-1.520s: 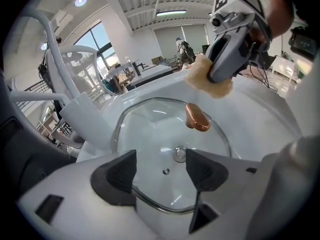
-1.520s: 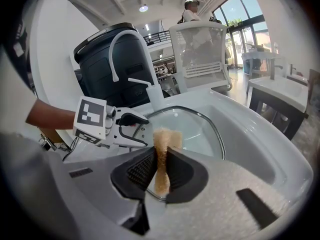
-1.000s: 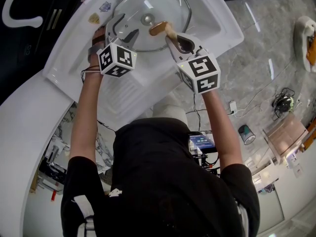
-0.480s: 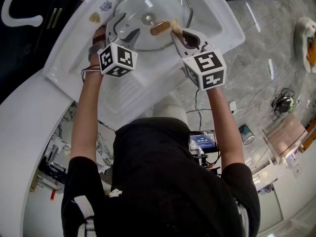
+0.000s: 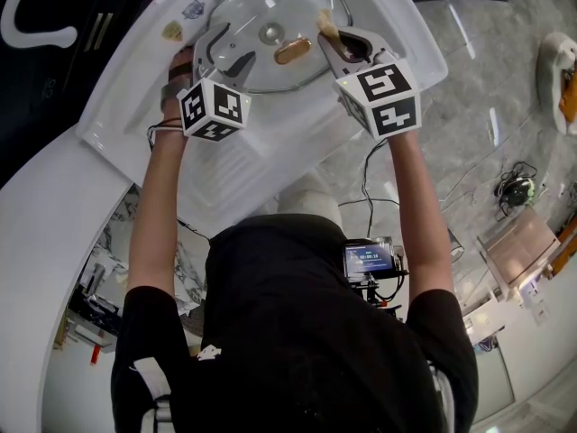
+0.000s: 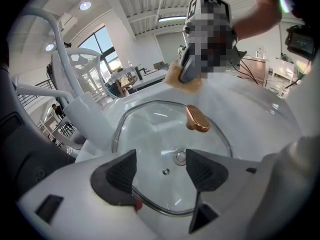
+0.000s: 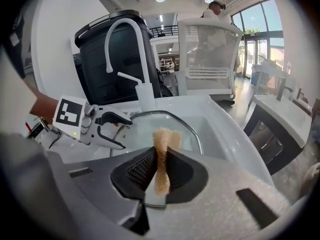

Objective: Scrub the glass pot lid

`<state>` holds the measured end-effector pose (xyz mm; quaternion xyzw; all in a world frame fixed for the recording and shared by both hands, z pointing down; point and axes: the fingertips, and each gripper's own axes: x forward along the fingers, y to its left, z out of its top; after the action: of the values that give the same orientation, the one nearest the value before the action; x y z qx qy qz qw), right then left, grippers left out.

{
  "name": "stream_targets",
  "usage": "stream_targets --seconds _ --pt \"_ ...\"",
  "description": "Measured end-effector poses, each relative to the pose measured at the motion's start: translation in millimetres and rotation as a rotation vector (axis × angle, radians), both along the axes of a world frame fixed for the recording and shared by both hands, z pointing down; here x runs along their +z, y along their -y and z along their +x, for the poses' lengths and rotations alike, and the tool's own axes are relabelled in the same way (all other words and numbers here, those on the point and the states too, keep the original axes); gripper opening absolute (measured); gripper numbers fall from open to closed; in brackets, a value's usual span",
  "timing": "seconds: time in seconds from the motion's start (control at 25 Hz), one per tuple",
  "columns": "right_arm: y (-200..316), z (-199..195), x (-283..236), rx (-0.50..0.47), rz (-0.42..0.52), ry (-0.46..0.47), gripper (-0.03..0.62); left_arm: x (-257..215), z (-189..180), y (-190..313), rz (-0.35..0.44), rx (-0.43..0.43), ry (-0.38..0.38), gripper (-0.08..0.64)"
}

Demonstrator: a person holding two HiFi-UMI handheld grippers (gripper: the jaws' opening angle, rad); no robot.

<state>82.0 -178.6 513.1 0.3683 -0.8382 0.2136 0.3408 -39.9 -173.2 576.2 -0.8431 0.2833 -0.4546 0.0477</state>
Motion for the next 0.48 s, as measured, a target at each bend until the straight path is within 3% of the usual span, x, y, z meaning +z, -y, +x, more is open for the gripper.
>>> stream_targets --seconds 0.24,0.48 --pt "30 5 6 0.037 0.032 -0.039 0.031 -1 0 1 0.001 0.000 -0.002 0.298" --pt "43 -3 17 -0.028 0.039 -0.094 0.029 -1 0 1 0.006 0.002 -0.003 0.298"
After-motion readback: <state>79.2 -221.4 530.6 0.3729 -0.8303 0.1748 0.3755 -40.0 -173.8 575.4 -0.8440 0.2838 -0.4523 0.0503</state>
